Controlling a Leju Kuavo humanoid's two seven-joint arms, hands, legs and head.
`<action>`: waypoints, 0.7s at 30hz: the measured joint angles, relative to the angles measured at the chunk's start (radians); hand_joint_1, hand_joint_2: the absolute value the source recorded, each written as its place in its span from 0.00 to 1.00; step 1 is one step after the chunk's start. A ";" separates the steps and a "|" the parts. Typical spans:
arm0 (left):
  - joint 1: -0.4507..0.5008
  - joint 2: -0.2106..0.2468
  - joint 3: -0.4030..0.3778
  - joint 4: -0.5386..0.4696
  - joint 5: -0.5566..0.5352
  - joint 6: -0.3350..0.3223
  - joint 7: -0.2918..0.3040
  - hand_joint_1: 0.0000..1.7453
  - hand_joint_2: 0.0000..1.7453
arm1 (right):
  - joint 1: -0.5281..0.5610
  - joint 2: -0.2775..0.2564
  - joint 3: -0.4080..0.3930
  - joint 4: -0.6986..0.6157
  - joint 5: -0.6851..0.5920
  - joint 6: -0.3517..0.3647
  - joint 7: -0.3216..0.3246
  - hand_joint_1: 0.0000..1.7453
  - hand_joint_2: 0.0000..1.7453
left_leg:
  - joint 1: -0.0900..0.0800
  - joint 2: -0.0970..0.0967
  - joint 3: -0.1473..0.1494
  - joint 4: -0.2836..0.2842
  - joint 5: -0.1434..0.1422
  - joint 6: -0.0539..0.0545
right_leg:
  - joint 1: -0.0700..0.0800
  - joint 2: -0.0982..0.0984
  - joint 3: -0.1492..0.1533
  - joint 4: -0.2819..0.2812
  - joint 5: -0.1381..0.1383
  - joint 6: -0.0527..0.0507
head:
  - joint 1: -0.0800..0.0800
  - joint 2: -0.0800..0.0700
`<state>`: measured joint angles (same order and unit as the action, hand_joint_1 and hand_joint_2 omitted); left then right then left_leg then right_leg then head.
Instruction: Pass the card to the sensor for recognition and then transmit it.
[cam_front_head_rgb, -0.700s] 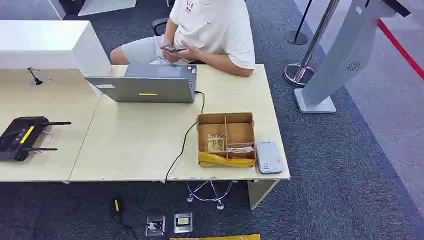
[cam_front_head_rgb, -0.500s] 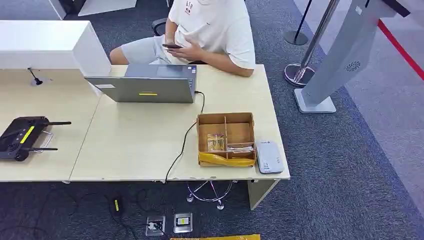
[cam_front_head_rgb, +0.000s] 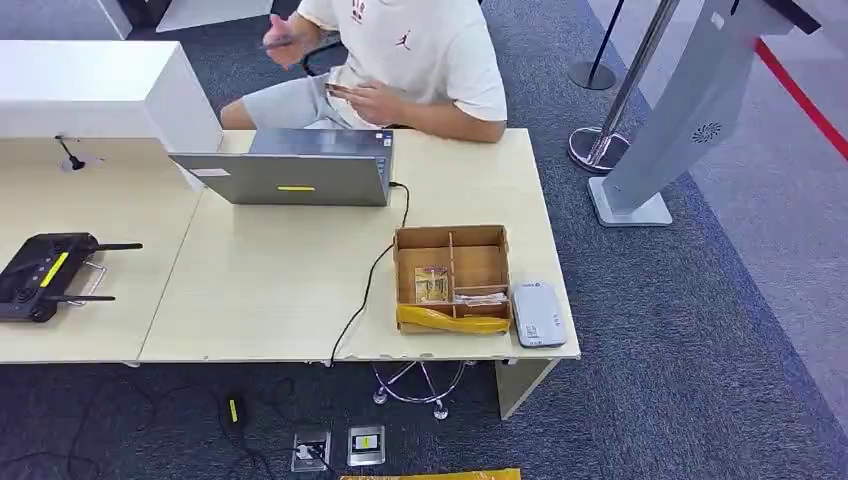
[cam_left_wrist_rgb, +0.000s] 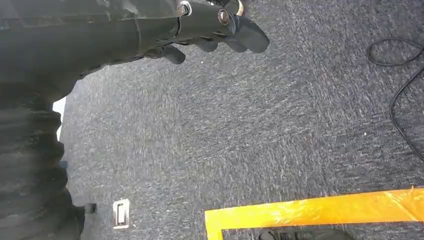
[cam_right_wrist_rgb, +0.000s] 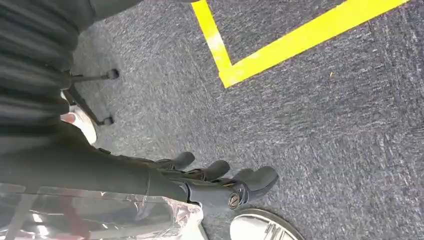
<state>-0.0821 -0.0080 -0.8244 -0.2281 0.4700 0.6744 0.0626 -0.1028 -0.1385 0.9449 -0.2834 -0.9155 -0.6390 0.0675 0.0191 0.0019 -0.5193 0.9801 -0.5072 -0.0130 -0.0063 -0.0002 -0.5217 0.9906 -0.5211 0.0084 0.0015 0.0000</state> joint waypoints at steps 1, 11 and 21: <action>0.000 0.000 0.000 -0.002 0.004 0.000 0.002 0.00 1.00 | 0.000 0.000 0.002 0.000 0.000 0.000 -0.008 0.00 1.00 | 0.000 0.000 0.000 0.000 0.000 0.000 | 0.000 0.000 0.000 0.000 0.000 0.000 | 0.000 0.000; 0.000 -0.008 -0.015 -0.006 -0.005 -0.010 0.019 0.00 1.00 | 0.000 -0.002 0.002 -0.001 -0.026 0.000 -0.080 0.00 1.00 | 0.000 0.000 0.000 0.000 0.000 0.000 | 0.000 0.000 0.000 0.000 0.000 0.000 | 0.000 0.000; 0.000 -0.006 -0.036 -0.014 0.003 -0.011 0.019 0.00 1.00 | -0.021 -0.006 0.002 -0.003 -0.068 -0.007 -0.155 0.00 1.00 | 0.000 0.000 0.000 0.000 0.000 0.000 | 0.000 0.000 0.000 0.000 0.000 0.000 | 0.000 0.000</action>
<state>-0.0816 -0.0137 -0.8606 -0.2422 0.4734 0.6638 0.0813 -0.1242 -0.1446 0.9468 -0.2869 -0.9838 -0.6462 -0.0870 0.0191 0.0019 -0.5193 0.9801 -0.5072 -0.0131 -0.0063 -0.0003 -0.5213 0.9907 -0.5210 0.0085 0.0015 0.0000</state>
